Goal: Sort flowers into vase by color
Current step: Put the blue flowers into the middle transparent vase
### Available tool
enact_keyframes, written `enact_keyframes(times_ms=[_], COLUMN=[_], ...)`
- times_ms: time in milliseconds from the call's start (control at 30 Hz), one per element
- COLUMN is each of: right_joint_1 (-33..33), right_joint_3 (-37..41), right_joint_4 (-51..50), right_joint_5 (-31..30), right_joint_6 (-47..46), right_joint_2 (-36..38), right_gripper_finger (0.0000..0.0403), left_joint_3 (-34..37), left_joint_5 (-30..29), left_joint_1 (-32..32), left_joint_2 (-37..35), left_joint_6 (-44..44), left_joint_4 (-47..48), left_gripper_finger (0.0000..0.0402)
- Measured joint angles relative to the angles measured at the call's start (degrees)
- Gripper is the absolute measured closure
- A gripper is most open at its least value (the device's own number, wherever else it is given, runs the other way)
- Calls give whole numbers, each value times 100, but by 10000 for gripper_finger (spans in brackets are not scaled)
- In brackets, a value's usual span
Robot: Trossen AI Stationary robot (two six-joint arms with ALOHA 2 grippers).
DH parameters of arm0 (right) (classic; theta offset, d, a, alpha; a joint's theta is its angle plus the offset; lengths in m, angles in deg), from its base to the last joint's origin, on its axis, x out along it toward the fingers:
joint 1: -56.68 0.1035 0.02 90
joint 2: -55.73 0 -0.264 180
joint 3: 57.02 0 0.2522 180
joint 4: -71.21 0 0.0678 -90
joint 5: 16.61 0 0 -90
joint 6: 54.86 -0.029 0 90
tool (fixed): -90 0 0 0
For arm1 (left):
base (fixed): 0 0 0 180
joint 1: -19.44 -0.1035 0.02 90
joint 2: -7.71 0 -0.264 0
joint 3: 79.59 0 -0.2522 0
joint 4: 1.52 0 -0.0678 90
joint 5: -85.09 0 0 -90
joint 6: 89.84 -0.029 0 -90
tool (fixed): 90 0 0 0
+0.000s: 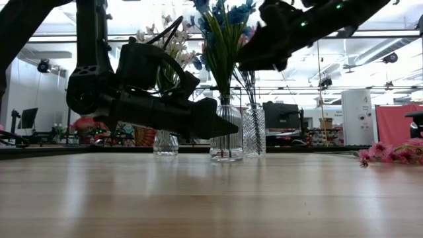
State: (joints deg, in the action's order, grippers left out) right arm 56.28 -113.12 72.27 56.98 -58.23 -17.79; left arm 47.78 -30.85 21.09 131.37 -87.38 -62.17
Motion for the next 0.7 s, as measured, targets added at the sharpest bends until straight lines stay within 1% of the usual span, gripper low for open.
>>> enact_keyframes(times_ms=[100,200,267,333,400,467,700], right_joint_1=[0,0,-6,-13,-29,-56,-72], right_joint_3=[-59,-121,-162,-184,-199,-219,-219], right_joint_4=[523,690,752,772,775,783,783], right_joint_5=[32,11,-3,-11,-11,-9,11], right_joint_6=[170,194,198,199,196,130,97], right_joint_2=[-321,-426,-423,-419,-419,-419,-419], right_gripper_finger=[112,115,123,140,167,203,359], left_joint_3=[0,0,0,0,0,0,0], left_joint_5=[0,0,0,0,0,0,0], left_joint_1=[0,0,0,0,0,0,0], left_joint_2=[0,0,0,0,0,0,0], left_joint_6=[-7,-7,-27,-42,-37,-36,-5], left_joint_4=[4,4,5,22,24,22,24], left_gripper_finger=[129,129,129,129,129,129,129])
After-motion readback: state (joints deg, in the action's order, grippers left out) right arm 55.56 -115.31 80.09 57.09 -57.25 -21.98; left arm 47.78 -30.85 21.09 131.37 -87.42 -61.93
